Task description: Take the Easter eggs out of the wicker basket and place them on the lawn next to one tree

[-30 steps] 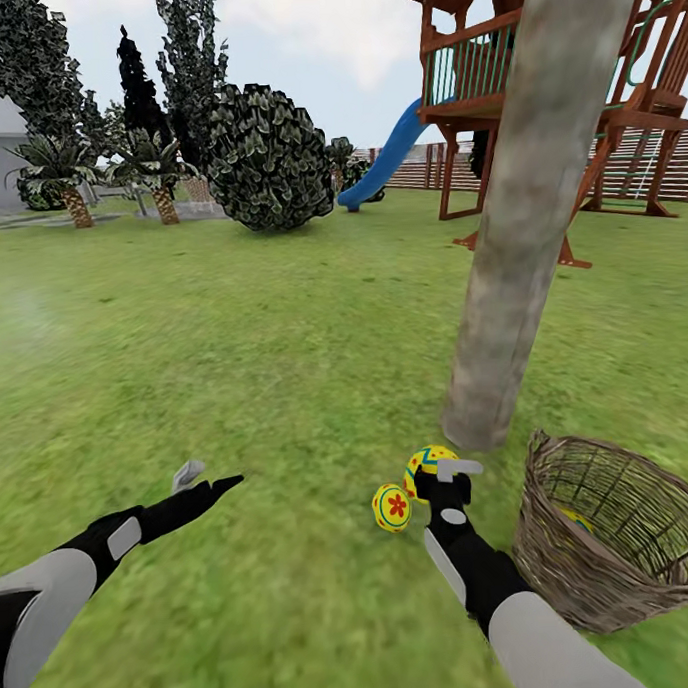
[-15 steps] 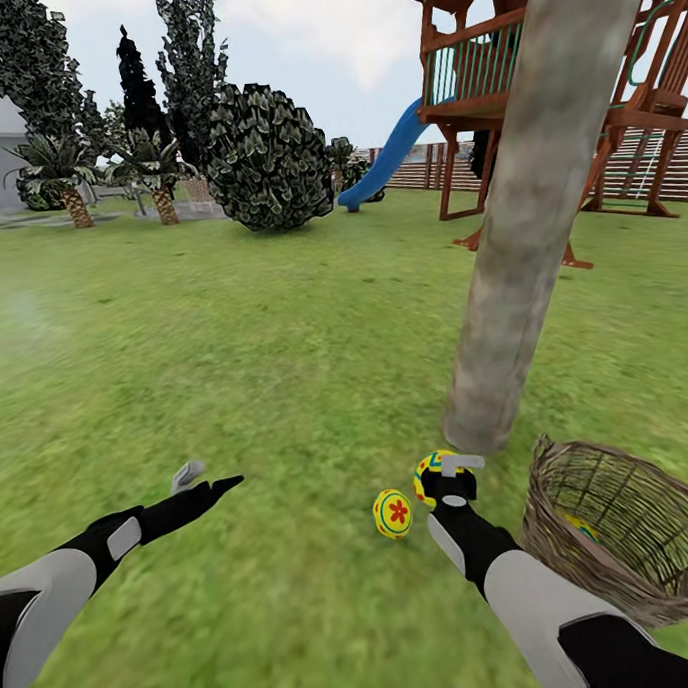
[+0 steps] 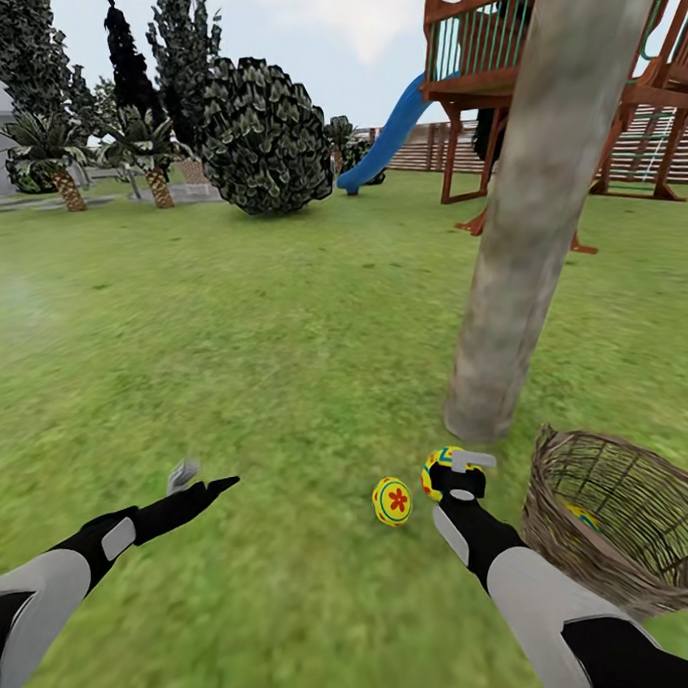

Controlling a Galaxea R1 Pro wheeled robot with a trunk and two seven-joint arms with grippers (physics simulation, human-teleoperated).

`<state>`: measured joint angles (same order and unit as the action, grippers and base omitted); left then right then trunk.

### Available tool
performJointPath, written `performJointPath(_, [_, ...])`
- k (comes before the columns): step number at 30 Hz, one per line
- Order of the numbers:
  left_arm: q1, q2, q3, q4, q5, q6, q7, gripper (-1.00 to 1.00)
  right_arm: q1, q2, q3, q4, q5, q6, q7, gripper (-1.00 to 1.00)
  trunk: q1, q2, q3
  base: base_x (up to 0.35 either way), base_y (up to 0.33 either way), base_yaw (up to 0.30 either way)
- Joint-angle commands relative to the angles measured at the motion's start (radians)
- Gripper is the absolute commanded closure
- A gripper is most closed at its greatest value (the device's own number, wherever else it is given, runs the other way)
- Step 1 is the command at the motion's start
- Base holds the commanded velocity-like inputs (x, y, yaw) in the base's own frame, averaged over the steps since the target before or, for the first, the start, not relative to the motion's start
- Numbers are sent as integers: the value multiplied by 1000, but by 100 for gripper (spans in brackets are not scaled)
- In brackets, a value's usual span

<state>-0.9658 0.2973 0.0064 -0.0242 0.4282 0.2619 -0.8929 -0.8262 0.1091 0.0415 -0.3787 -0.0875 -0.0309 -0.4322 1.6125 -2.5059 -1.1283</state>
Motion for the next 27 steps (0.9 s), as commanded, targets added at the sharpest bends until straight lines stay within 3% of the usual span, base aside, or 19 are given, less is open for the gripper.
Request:
performJointPath(1, [-1,0,1,0,4,10,-3,-100,-1,0,5,0,-9,-4,-4,100,0,-1,-5,0,0,0])
performJointPath(5, [0,0,1,0,4,10,-33,-100,-1,0,5,0,-8,-4,-4,100,2,-2,-20,0,0,0])
performJointPath(7, [-1,-2,0,-3,3,10,-89,-100,-1,0,5,0,-8,-4,-4,100,3,-2,-28,0,0,0])
performJointPath(8, [-1,-4,-3,-7,2,27,-153,-100,-1,0,5,0,-8,-5,-4,100,3,-2,-32,0,0,0])
performJointPath(10, [0,-4,-6,-131,1,205,-206,-100,-1,1,5,1,-9,-16,-4,100,4,-3,-40,0,0,0])
performJointPath(12, [0,-5,-5,-361,2,440,-215,-100,-1,1,5,1,-9,-19,-3,100,5,-3,-47,0,0,0])
performJointPath(13, [0,-5,-5,-455,1,527,-216,-100,-1,1,4,1,-9,-19,-3,100,6,-3,-51,0,0,0])
performJointPath(15, [0,-6,-5,-505,3,597,-218,-100,-1,0,3,0,-8,-20,-3,100,6,-4,-59,0,0,0])
performJointPath(17, [0,-15,-7,-462,2,608,-219,-100,-1,-1,3,1,-8,-23,-3,100,7,-4,-67,0,0,0])
performJointPath(20, [0,-26,-9,-433,1,565,-221,-100,-1,-2,3,0,-7,-39,-3,100,9,-5,-78,0,0,0])
performJointPath(27, [0,-24,-9,-422,1,554,-220,-100,-1,-2,3,0,-6,-41,-3,100,12,-7,-105,0,0,0])
